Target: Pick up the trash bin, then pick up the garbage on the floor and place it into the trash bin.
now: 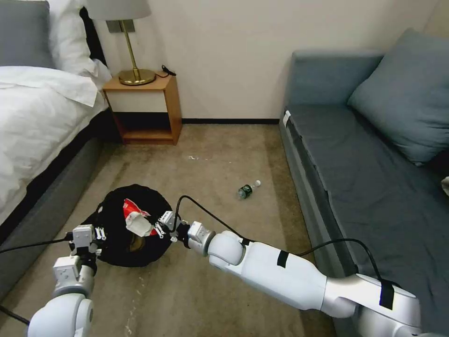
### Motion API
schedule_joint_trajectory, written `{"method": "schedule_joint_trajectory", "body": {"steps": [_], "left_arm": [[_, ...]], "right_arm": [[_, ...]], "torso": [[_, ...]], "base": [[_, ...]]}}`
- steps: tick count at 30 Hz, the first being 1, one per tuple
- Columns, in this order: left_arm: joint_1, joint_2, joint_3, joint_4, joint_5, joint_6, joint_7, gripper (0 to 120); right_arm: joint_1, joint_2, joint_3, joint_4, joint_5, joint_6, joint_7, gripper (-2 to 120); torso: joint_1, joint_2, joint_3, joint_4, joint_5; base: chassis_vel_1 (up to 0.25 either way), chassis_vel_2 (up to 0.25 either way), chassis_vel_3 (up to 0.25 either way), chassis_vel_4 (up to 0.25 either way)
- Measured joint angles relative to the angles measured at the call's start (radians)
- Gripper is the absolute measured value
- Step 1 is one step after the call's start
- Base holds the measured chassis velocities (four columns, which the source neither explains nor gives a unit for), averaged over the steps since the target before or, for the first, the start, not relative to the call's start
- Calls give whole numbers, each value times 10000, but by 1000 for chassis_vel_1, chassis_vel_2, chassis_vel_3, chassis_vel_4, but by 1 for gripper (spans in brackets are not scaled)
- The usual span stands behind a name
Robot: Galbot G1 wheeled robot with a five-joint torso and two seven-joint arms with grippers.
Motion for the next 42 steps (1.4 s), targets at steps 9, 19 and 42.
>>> {"method": "schedule_joint_trajectory", "body": {"steps": [9, 19, 42], "left_arm": [[29, 100, -64, -21, -46, 7, 8, 6], [-16, 243, -118, 182, -189, -26, 13, 6], [131, 461, -407, 93, -577, -123, 12, 6]], "right_arm": [[-294, -674, 755, 571, -2, -345, -361, 59], [-2075, -2303, 3527, 2011, -1142, 504, -163, 92], [-8423, -1764, 9516, 3831, -3863, 2422, 373, 100]], "torso": [[0, -1, 0, 2, 2], [0, 0, 0, -1, 2], [0, 0, -1, 1, 0]], "base": [[0, 0, 0, 0], [0, 0, 0, 0], [0, 0, 0, 0]]}}
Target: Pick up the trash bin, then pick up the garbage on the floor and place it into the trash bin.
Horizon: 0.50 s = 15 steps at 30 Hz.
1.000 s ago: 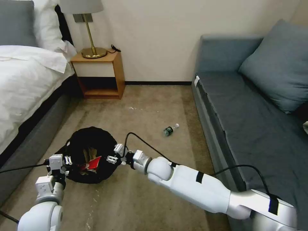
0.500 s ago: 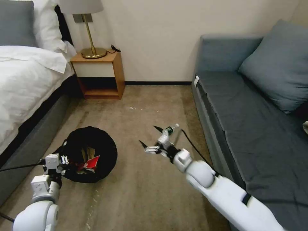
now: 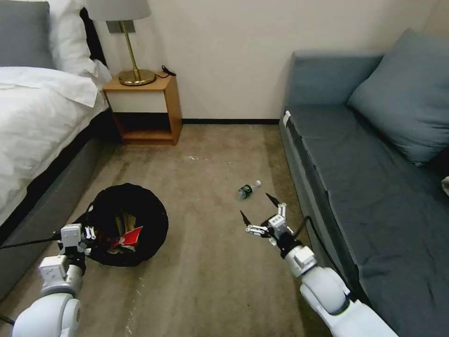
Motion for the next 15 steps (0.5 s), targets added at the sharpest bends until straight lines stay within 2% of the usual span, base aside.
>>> {"method": "schedule_joint_trajectory", "body": {"steps": [3, 7, 10, 15], "left_arm": [[61, -41, -1, -52, 2, -24, -1, 6], [79, -65, -1, -91, 7, -29, -2, 6], [79, -78, -1, -107, 8, -29, -4, 6], [86, -94, -1, -117, 11, -52, -9, 6]], "right_arm": [[-559, 576, 833, -23, 82, 563, 83, 100], [-929, 897, 1378, -34, 149, 979, 99, 100], [-1016, 1051, 1598, -56, 157, 1168, 106, 100], [-1075, 1405, 1672, -106, 118, 1300, 156, 100]], "torso": [[1, 0, -1, 1, 0], [0, 0, 0, 0, 0], [0, 0, 0, 0, -1], [0, 0, 1, 0, 3]], "base": [[0, 0, 0, 0], [-72, 60, 61, -59], [-168, 129, 144, -152], [-206, 215, 214, -214]]}}
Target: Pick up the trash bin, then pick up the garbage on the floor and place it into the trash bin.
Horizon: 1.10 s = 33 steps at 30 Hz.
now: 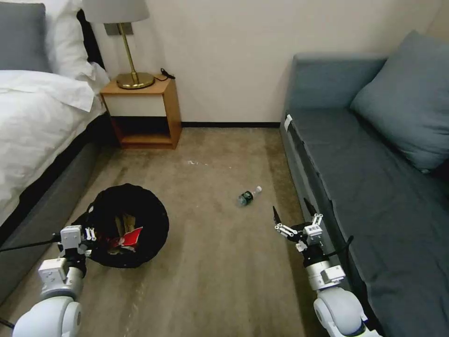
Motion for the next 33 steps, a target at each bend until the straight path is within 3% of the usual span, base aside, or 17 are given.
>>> {"method": "schedule_joint_trajectory", "body": {"steps": [18, 33], "left_arm": [[-119, 131, -25, 199, -82, -47, -5, 6], [-156, 219, -63, 359, -77, -53, -5, 6]], "right_arm": [[384, -23, -579, -300, -240, -16, -22, 100], [1112, -93, -1195, -857, -30, -308, -10, 100]], "torso": [[0, -1, 1, 0, -4], [0, -2, 0, 0, -3]], "base": [[-212, 200, 207, -200], [-61, 67, 64, -62]]}}
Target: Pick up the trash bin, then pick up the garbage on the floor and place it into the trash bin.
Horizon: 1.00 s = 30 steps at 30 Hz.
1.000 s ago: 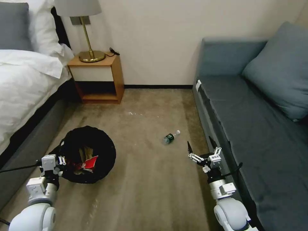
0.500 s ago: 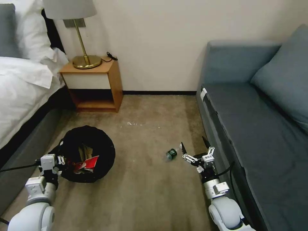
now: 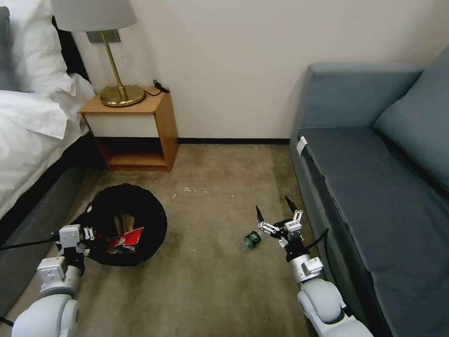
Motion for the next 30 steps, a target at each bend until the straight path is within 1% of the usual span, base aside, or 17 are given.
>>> {"method": "schedule_joint_trajectory", "body": {"steps": [3, 9, 10, 13, 14, 17, 19, 20, 22, 23, 24, 25, 26, 27, 28, 29, 30], "left_arm": [[8, 8, -11, 0, 0, -4, 3, 6], [8, 9, -9, 0, 11, -9, 7, 6], [6, 9, -6, 1, 18, -9, 7, 6], [2, -13, 27, 1, 53, -10, 10, 6], [2, -13, 27, 1, 53, -10, 10, 6], [2, -32, 56, 1, 92, -11, 12, 6], [1, -34, 64, 0, 107, -16, 15, 6], [1, -34, 64, 0, 107, -16, 15, 6], [1, -33, 64, 0, 115, -20, 15, 6], [0, -28, 64, 5, 119, -22, 16, 6], [-9, -22, 65, 23, 127, -25, 17, 6], [-9, -22, 65, 23, 127, -25, 17, 6], [-25, -21, 70, 39, 137, -27, 18, 6], [-32, -20, 78, 41, 140, -27, 18, 6], [-45, -21, 102, 46, 144, -28, 20, 6], [-60, -28, 112, 55, 147, -29, 21, 6], [-60, -28, 112, 55, 147, -29, 21, 6]], "right_arm": [[23, -44, -75, -33, 226, -27, 11, 100], [85, -168, -179, -122, 131, -139, 134, 100], [125, -221, -266, -127, 156, -264, 187, 100], [483, -576, -823, -162, 513, -1167, 348, 100], [483, -576, -823, -162, 513, -1167, 348, 100], [1127, -955, -1455, -268, 1098, -2396, 801, 100], [1660, -1197, -1870, -311, 1670, -3530, 1113, 100], [1660, -1197, -1870, -311, 1670, -3530, 1113, 100], [2059, -1339, -2202, -381, 2159, -4408, 1314, 100], [2376, -1426, -2463, -466, 2637, -5109, 1478, 100], [2790, -1481, -2809, -617, 3425, -5989, 1719, 100], [2790, -1481, -2809, -617, 3425, -5989, 1719, 100], [3208, -1466, -3184, -870, 4482, -6786, 2186, 100], [3380, -1420, -3302, -1016, 4899, -7106, 2428, 100], [3774, -1254, -3470, -1402, 5713, -7769, 2952, 100], [4081, -1055, -3527, -1751, 6258, -8207, 3378, 100], [4081, -1055, -3527, -1751, 6258, -8207, 3378, 100]], "torso": [[0, 0, 0, 0, -1], [0, 0, 0, -1, -1], [0, 0, 0, -1, -1], [0, 0, 0, -2, -1], [0, 0, 0, -2, -1], [0, 0, 0, 0, 0], [0, 0, 0, 0, -1], [0, 0, 0, 0, -1], [1, 0, 1, 0, -1], [0, 0, 0, -1, -1], [1, 1, 0, 0, -2], [1, 1, 0, 0, -2], [1, 0, 1, 1, -2], [2, 0, 1, 0, -1], [1, 0, 0, 1, 0], [1, 0, 1, 0, -1], [1, 0, 1, 0, -1]], "base": [[0, 0, 0, 0], [0, 0, 0, 0], [0, 0, 0, 0], [0, 0, 0, 0], [0, 0, 0, 0], [0, 0, 0, 0], [0, 0, 0, 0], [0, 0, 0, 0], [0, 0, 0, 0], [0, 0, 0, 0], [0, 0, 0, 0], [0, 0, 0, 0], [0, 0, 0, 0], [0, 0, 0, 0], [0, 0, 0, 0], [0, 0, 0, 0], [0, 0, 0, 0]]}}
